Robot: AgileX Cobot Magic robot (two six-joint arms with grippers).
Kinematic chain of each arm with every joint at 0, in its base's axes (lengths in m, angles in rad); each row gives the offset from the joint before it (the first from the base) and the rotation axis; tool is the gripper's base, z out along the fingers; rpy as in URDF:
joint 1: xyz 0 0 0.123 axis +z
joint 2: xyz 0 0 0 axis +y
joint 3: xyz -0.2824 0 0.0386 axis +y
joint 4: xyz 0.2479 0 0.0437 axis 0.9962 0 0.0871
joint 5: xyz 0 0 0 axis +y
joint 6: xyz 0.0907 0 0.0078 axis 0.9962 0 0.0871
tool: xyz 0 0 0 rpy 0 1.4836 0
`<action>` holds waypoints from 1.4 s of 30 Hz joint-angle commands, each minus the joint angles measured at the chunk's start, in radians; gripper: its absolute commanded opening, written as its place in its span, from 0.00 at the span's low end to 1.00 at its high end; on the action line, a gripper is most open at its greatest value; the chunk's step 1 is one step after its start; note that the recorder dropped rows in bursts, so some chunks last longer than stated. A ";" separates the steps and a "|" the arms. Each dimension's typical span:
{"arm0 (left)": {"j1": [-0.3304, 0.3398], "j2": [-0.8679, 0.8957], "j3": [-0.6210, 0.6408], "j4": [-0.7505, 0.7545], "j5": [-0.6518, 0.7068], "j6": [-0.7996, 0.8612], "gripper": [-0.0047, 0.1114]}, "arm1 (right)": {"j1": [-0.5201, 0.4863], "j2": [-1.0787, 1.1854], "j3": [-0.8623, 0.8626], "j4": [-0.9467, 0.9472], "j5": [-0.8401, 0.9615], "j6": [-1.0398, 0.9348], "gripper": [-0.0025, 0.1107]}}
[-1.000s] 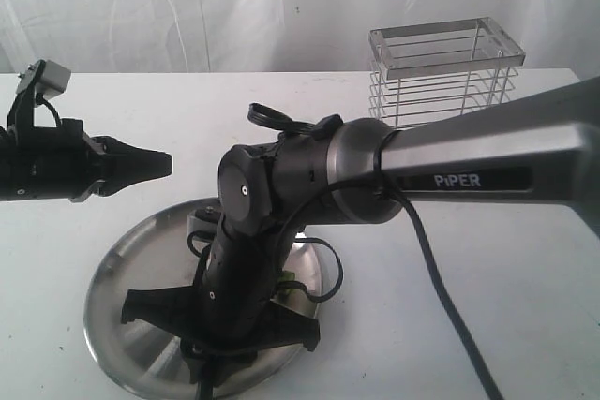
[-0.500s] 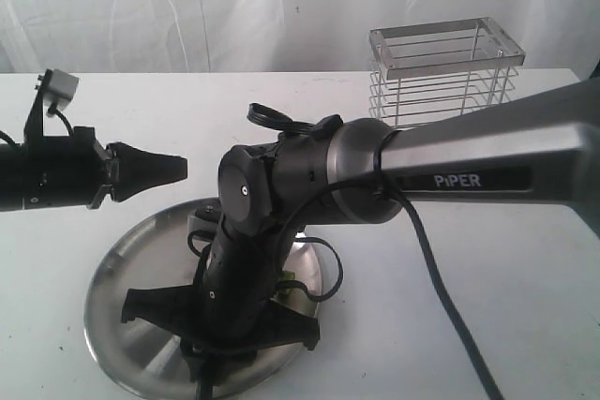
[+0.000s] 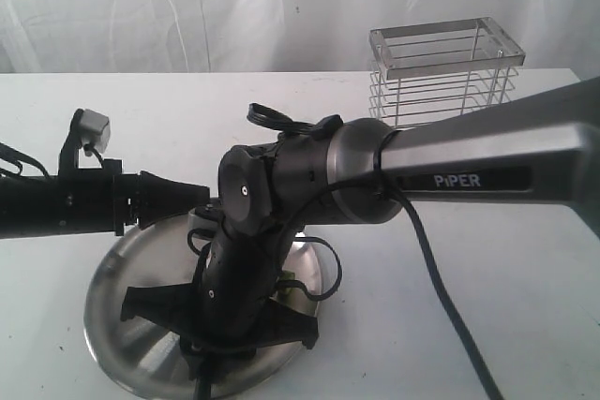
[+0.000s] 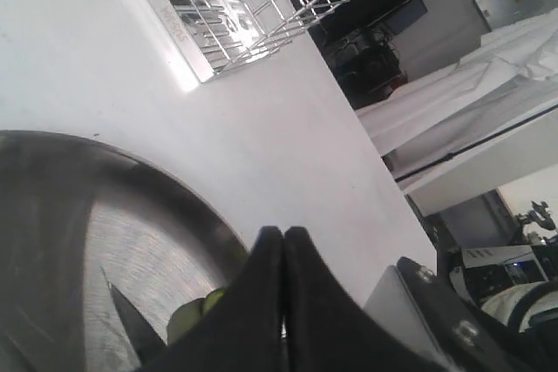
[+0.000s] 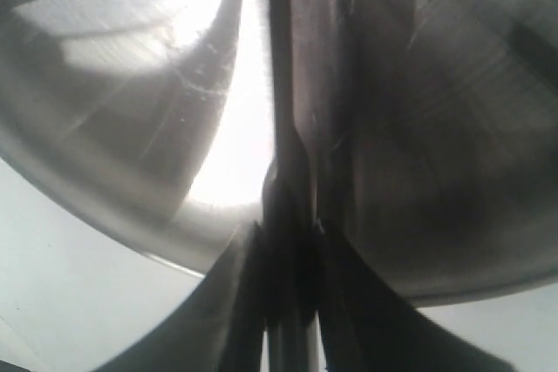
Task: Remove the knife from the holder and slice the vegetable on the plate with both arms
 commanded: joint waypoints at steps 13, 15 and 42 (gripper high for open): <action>-0.067 0.093 -0.023 0.046 0.011 -0.011 0.04 | -0.011 -0.003 -0.002 -0.003 -0.004 -0.004 0.02; -0.099 0.093 -0.023 0.046 -0.028 0.010 0.04 | -0.011 -0.003 -0.002 -0.003 -0.004 -0.004 0.02; -0.147 0.093 -0.023 0.089 -0.322 -0.139 0.04 | -0.011 -0.003 -0.002 -0.003 0.013 -0.015 0.02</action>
